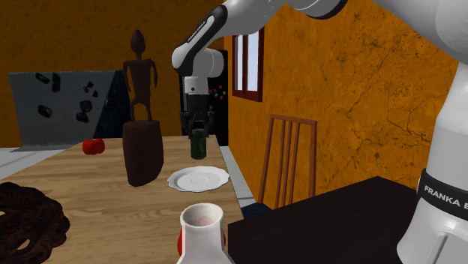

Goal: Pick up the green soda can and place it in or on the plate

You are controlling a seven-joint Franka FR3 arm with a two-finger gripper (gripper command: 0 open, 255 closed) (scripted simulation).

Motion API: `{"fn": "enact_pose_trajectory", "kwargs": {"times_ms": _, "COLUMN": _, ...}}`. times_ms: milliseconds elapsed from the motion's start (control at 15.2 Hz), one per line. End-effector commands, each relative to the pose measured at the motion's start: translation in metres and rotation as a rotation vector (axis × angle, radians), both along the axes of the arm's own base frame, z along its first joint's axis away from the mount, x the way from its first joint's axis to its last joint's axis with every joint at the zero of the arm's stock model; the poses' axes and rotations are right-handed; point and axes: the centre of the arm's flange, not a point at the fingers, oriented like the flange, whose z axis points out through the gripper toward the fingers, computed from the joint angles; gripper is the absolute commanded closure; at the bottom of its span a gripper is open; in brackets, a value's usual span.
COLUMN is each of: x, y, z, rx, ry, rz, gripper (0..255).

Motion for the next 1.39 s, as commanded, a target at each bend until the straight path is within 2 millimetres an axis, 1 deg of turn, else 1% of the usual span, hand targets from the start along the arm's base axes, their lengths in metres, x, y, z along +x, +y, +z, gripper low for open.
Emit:
{"fn": "enact_pose_trajectory", "kwargs": {"times_ms": 0, "x": 0.0, "y": 0.0, "z": -0.011, "rx": 0.0, "ry": 0.0, "rz": 0.0, "gripper": 255}}
{"fn": "enact_pose_trajectory", "kwargs": {"times_ms": 792, "x": 0.0, "y": 0.0, "z": -0.074, "rx": 0.0, "ry": 0.0, "rz": 0.0, "gripper": 255}}
{"fn": "enact_pose_trajectory", "kwargs": {"times_ms": 858, "x": 0.0, "y": 0.0, "z": -0.083, "rx": 0.0, "ry": 0.0, "rz": 0.0, "gripper": 255}}
{"fn": "enact_pose_trajectory", "kwargs": {"times_ms": 1320, "x": 0.0, "y": 0.0, "z": -0.083, "rx": 0.0, "ry": 0.0, "rz": 0.0, "gripper": 255}}
